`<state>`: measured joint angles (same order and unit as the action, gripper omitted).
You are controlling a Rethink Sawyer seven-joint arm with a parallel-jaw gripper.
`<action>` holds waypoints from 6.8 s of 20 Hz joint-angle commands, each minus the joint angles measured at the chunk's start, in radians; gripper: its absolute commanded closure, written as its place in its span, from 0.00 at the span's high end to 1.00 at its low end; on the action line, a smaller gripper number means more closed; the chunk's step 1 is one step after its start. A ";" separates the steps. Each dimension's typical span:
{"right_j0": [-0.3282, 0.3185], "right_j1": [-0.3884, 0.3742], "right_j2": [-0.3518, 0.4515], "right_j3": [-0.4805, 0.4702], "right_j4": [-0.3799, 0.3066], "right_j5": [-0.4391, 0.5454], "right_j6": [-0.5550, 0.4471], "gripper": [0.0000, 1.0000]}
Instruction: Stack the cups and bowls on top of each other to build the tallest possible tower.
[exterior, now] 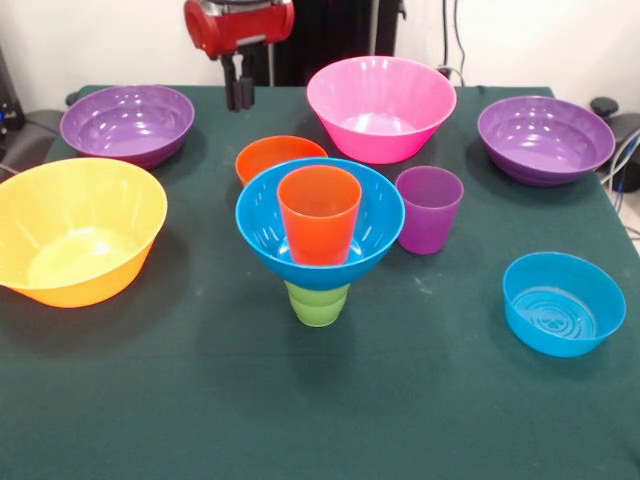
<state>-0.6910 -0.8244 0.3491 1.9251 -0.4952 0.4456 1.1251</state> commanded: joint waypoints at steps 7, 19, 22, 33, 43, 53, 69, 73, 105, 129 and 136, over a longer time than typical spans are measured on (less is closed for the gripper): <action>0.074 0.076 -0.090 -0.085 -0.080 -0.063 0.140 0.00; 0.079 0.082 -0.093 -0.089 -0.064 -0.064 0.120 1.00; 0.067 0.080 -0.081 -0.077 -0.056 -0.098 0.129 1.00; 0.086 0.077 -0.106 -0.078 -0.024 -0.130 0.182 1.00; 0.064 0.069 -0.105 -0.049 0.028 -0.269 0.243 1.00; 0.029 0.084 -0.051 -0.035 0.010 -0.308 0.240 1.00; -0.002 0.113 0.017 -0.038 -0.020 -0.230 0.155 1.00; -0.020 0.117 0.046 -0.030 -0.028 -0.257 0.156 1.00; 0.091 0.198 -0.115 -0.139 -0.067 -0.066 0.124 1.00; 0.117 0.248 -0.171 -0.158 -0.057 -0.209 0.195 1.00; 0.076 0.242 -0.121 -0.127 -0.059 -0.291 0.191 1.00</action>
<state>-0.6027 -0.6008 0.1108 1.7856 -0.5041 0.2451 1.2315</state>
